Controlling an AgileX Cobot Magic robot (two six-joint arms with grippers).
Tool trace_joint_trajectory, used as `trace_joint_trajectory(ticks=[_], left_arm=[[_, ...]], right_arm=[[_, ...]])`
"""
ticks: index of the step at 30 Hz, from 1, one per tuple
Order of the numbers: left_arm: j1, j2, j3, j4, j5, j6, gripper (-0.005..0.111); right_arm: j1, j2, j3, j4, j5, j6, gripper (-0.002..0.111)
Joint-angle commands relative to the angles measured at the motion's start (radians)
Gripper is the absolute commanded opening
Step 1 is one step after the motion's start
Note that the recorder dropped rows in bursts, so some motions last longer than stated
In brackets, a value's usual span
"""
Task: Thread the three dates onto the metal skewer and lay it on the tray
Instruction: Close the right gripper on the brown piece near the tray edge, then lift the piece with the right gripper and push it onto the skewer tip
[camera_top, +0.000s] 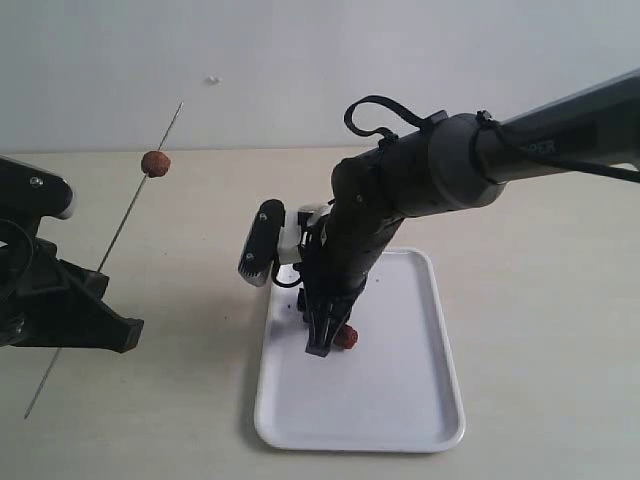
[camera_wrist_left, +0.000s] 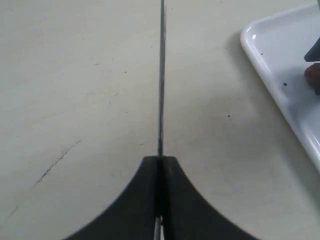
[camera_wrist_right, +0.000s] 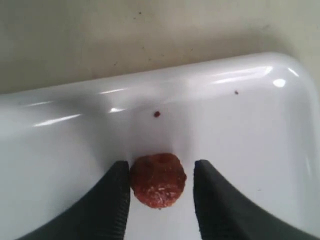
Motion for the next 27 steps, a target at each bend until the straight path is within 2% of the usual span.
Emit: trace_joint_trajectory(ticks=[1,20,24,27], left_arm=[[0.002,-0.008,0.003,-0.007,-0.008,0.003,0.000],[0.002,-0.008,0.003,-0.007,0.000,0.004,0.000],[0.002,-0.008,0.003,-0.007,0.000,0.004,0.000],[0.002,-0.008,0.003,-0.007,0.004,0.004,0.000]], right_arm=[[0.001,0.015,0.003,-0.013,0.024,0.013,0.038],[0.001,0.015,0.003,-0.009,0.009,0.075,0.034],[0.001,0.013,-0.006,-0.009,-0.003,0.165,0.034],[0.001,-0.002,-0.043,-0.009,-0.003,0.366,0.031]])
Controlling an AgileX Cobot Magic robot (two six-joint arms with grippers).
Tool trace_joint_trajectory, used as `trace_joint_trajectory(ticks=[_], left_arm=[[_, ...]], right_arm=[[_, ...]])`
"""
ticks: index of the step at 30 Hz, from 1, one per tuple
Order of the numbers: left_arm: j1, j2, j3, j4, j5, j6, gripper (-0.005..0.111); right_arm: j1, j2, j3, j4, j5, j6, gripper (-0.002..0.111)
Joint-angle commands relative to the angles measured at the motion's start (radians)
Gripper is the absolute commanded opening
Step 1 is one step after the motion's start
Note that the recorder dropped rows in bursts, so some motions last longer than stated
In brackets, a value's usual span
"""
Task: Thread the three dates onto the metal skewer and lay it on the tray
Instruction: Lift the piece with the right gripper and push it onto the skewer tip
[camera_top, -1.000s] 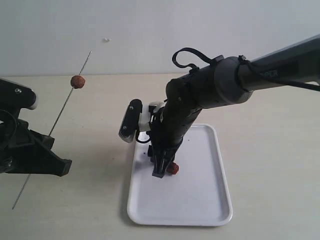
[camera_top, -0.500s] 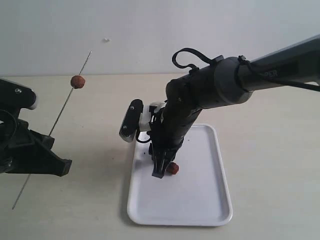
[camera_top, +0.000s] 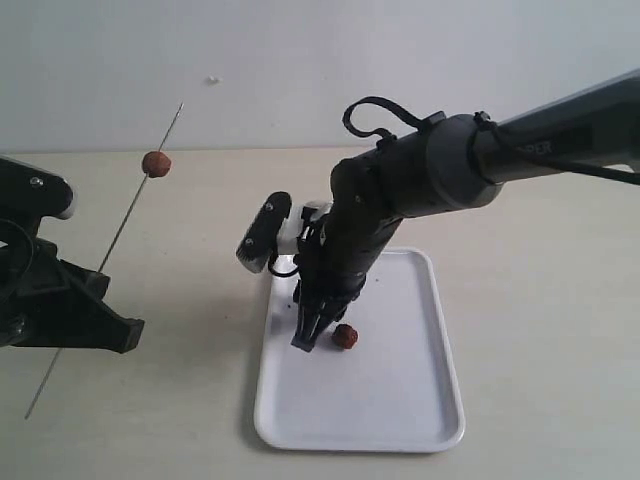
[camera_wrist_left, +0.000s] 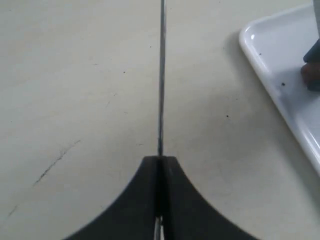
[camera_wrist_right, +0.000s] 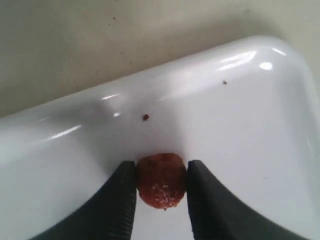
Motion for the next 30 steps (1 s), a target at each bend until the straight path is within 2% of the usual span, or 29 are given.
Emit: trace_joint_trajectory(ticks=[1,8,15,22,30], left_arm=[[0.002,-0.008,0.003,-0.005,0.002,0.004,0.000],[0.002,-0.008,0.003,-0.005,0.009,0.001,0.000],[0.002,-0.006,0.003,-0.005,0.196,0.001,0.000],[0.002,-0.006,0.003,-0.005,0.356,-0.003,0.000],[0.002,-0.006,0.033,-0.005,0.406,-0.077,0.000]], right_arm=[[0.001,-0.017,-0.033,-0.001,-0.010,0.256,0.029],[-0.038,-0.131,-0.033,-0.007,0.060,0.564,0.027],[-0.094,-0.214,-0.033,-0.007,0.096,0.705,0.027],[-0.118,-0.285,-0.030,-0.033,0.004,0.882,0.027],[-0.123,-0.326,-0.030,-0.052,-0.098,0.895,0.027]])
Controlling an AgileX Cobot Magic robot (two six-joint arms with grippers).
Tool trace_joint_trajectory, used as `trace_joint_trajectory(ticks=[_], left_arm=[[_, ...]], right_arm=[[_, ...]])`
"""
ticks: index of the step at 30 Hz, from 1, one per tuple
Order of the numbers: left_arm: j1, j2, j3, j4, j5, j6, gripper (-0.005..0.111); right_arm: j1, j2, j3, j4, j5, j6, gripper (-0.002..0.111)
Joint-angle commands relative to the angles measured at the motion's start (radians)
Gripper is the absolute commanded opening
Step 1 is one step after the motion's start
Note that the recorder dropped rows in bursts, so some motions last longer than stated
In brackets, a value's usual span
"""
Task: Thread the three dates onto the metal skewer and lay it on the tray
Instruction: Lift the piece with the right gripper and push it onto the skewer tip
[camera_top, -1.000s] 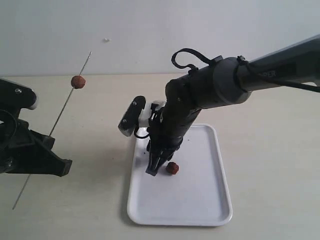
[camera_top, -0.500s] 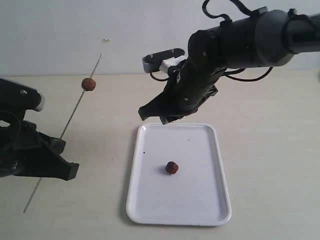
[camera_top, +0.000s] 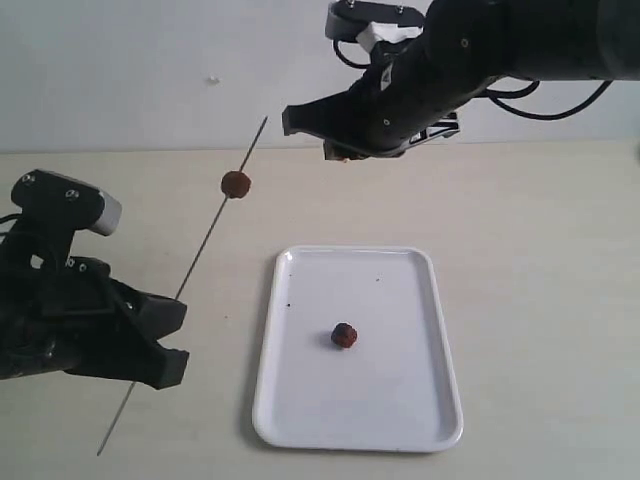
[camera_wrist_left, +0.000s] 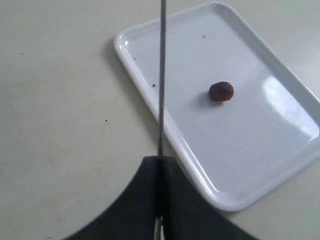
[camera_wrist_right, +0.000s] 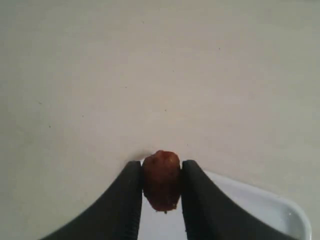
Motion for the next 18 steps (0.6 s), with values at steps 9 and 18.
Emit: trace_joint_trajectory(ticks=[9,18], left_arm=[[0.002,-0.006,0.038,-0.005,0.251,-0.117,0.000],[0.002,-0.006,0.028,-0.005,0.377,-0.199,0.000]], right_arm=[[-0.027,-0.078,-0.007,0.055,0.007,0.005,0.027],[-0.027,-0.138,-0.007,0.220,0.064,-0.084,0.027]])
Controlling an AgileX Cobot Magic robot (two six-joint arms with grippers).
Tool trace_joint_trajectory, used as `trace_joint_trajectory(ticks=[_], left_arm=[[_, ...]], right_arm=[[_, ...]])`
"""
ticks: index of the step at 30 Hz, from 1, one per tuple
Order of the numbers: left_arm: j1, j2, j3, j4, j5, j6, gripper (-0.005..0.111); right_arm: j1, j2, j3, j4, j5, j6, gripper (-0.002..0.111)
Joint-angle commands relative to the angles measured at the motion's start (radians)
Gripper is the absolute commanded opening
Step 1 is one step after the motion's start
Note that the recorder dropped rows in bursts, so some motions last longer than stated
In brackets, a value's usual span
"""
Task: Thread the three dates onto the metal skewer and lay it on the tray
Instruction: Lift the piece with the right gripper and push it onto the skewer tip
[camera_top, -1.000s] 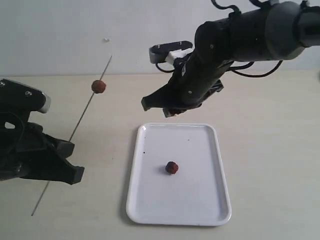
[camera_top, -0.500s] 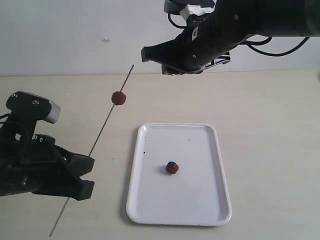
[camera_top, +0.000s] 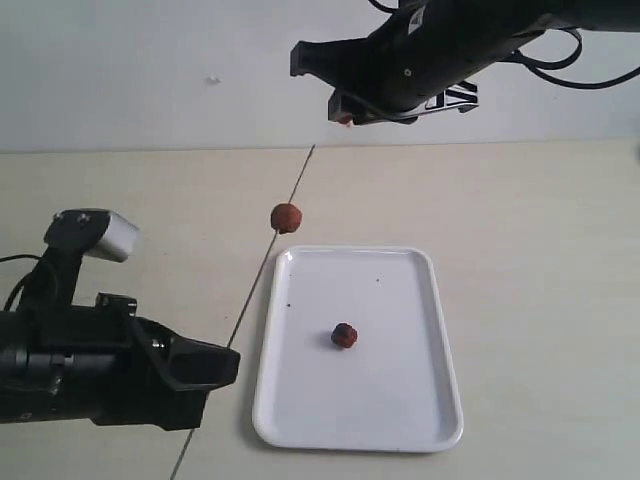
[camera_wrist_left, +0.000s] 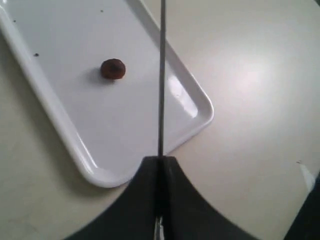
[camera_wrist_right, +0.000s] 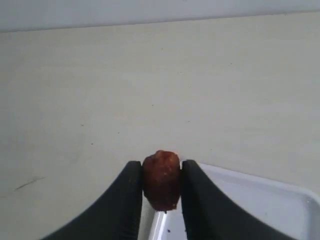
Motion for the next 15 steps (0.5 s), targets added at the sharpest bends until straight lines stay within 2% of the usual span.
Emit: trace_joint_trajectory(ticks=[1,9,15], left_arm=[[0.002,-0.006,-0.014,-0.007,0.066,-0.037,0.000],[0.002,0.067,-0.088,-0.007,0.185,-0.083,0.000],[0.002,0.159,-0.108,-0.007,0.195,-0.066,0.000]], right_arm=[[-0.003,-0.035,-0.007,0.100,0.029,-0.097,0.027],[-0.003,-0.058,-0.007,0.176,0.055,-0.168,0.027],[-0.003,-0.058,-0.007,0.176,0.025,-0.211,0.027]])
